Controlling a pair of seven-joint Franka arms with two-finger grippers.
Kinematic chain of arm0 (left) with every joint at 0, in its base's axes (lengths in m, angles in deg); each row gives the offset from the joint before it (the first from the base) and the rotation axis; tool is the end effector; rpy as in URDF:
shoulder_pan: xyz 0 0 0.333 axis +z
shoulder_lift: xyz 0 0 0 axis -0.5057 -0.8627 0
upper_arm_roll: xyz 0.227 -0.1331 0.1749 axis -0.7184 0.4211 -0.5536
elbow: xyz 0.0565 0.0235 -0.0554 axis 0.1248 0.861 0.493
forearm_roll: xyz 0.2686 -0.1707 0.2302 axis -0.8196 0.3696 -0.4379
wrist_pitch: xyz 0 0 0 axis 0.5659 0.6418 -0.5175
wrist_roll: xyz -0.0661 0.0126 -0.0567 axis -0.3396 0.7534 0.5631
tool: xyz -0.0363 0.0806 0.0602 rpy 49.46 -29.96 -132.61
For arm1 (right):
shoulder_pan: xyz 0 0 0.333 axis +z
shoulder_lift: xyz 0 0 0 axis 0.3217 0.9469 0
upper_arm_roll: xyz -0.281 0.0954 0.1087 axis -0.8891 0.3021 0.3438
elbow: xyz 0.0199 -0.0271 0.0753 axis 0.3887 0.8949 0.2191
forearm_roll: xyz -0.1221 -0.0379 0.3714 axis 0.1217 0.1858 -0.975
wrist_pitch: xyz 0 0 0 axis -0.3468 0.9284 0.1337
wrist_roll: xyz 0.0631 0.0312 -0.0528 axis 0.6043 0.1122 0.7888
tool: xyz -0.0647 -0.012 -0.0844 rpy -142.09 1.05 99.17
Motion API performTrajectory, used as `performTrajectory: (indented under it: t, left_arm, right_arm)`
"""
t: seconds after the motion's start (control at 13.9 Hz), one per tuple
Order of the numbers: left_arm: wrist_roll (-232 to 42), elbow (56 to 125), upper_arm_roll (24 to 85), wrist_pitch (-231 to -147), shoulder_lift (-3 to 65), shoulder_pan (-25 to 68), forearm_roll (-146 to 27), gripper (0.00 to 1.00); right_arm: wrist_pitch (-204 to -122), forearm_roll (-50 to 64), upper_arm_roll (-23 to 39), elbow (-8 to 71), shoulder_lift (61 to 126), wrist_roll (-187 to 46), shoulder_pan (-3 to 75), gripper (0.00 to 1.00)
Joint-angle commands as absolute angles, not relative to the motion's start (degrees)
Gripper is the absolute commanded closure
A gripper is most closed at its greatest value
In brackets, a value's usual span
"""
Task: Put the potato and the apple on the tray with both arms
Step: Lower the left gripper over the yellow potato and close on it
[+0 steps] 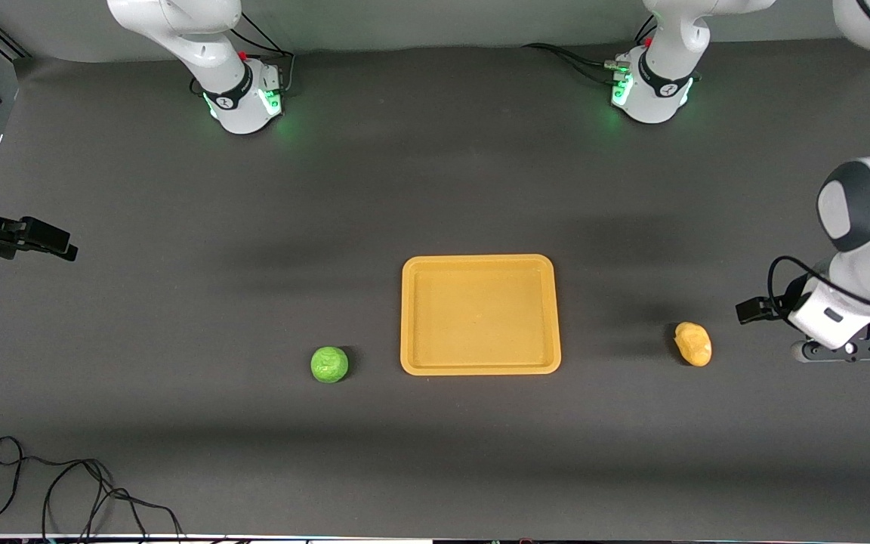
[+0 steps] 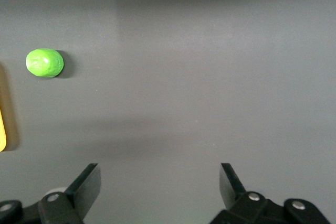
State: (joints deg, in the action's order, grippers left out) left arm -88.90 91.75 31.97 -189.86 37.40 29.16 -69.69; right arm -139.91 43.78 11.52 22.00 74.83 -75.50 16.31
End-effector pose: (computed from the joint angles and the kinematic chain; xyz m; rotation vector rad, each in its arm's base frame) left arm 0.6378 0.0322 0.3746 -3.0968 -0.0748 0.0571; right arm 0.5813 -0.0447 0.5855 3.1326 -0.1142 -0.0499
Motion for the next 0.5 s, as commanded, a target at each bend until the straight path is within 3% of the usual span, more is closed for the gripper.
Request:
performTrajectory:
  t: [0.0, 0.22, 0.43]
  left_arm:
    - [-90.4, 92.5, 32.0, -192.5, 36.3, 27.6, -70.7, 0.03]
    - [-90.8, 101.5, 32.1, -208.0, 34.0, 24.7, -70.3, 0.01]
    - [-91.3, 100.9, 32.1, -213.6, 27.4, 24.5, -70.2, 0.01]
  right_arm:
    - [-139.8, 42.8, 11.6, 20.9, 75.3, -75.5, 16.0, 0.00]
    - [-139.8, 42.8, 11.6, 20.9, 75.3, -75.5, 15.9, 0.00]
    - [-139.8, 42.8, 11.6, 21.0, 75.4, -75.5, 15.8, 0.00]
